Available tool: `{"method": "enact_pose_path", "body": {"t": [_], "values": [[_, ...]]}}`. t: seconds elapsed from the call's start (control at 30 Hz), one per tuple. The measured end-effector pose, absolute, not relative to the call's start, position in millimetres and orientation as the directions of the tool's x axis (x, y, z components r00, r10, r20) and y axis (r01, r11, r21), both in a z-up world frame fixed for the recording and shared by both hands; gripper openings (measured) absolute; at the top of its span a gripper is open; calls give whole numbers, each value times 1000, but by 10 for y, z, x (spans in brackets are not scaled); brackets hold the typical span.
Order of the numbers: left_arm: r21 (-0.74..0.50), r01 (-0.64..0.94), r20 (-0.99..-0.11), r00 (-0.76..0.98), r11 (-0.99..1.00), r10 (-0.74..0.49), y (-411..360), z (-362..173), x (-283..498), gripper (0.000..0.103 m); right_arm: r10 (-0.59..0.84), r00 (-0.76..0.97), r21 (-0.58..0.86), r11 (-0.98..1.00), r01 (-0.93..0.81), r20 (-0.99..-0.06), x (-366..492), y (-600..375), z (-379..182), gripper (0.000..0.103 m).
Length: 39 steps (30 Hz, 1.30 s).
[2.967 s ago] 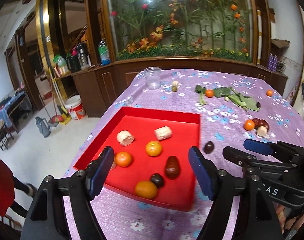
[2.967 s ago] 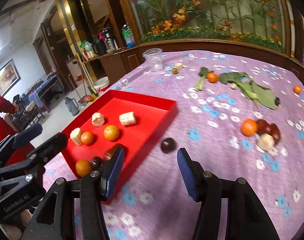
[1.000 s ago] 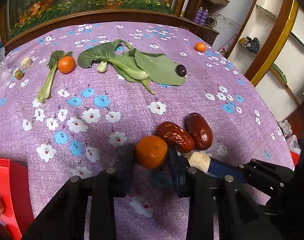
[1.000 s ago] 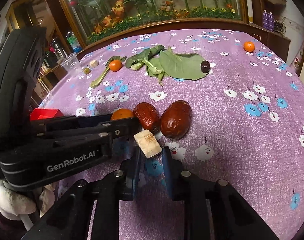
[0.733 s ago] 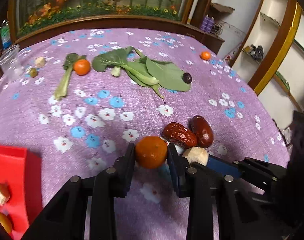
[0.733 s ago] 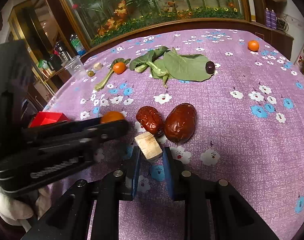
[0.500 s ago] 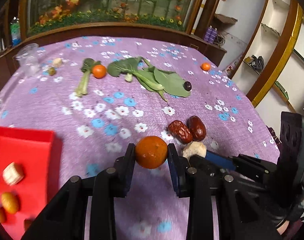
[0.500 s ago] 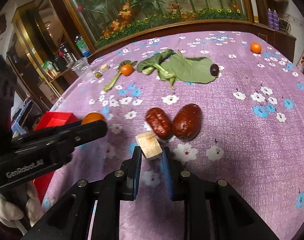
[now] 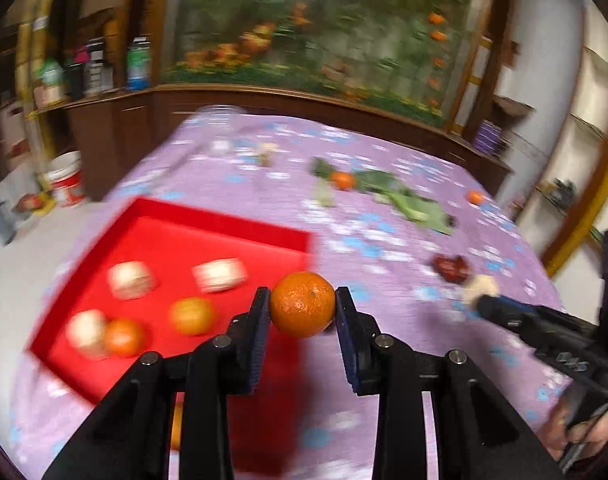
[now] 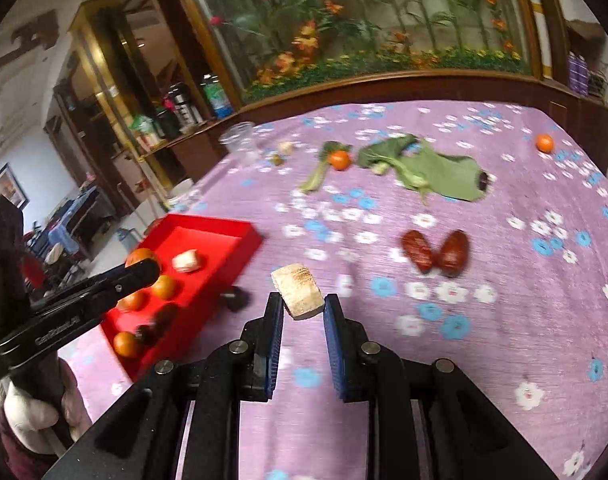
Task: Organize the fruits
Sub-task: 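Carry the tangerine and yam chunk into the red tray and release both, then move both grippers back toward the two red dates on the cloth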
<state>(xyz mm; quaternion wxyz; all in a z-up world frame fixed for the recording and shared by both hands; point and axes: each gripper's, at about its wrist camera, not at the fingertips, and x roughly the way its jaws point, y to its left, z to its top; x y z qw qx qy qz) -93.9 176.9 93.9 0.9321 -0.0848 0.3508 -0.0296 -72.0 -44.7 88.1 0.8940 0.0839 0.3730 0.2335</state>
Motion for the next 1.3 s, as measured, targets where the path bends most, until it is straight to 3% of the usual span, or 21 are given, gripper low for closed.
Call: {"method": "enact_pose_path", "body": {"t": [0.1,0.27,0.57,0.8,0.87,0.93,1.07,1.3], "values": [[-148,-118,-662,749,982,-10,2182,876,-1031,31,513,582,327,856,-400,-631,-709,-154,905,23],[-137,-213,-698,713,968,58,2594,682,-1131,31,558,518,328,819,-471,-649,-672,399,878,23],[-125,-248,-730,678,961,80,2789,437,-1153,31,513,431,285,823,-491,-742,-350,1165,540,23],[-35,-253,-719,678,967,152,2683,426,-1131,32,472,417,247,837,-488,-777,-154,1428,360,23],[-21,-261,-714,680,965,168,2675,448,-1134,38,470,419,244,838,-488,-777,-144,1433,347,24],[-16,-268,-701,690,963,181,2680,493,-1157,57,476,410,254,835,-488,-778,-132,1439,338,24],[5,-283,-674,708,959,212,2662,608,-1207,62,476,421,249,836,-489,-772,-165,1424,372,26],[43,-301,-628,734,953,260,2545,796,-1321,81,503,468,272,836,-477,-726,-367,1247,568,34]]}}
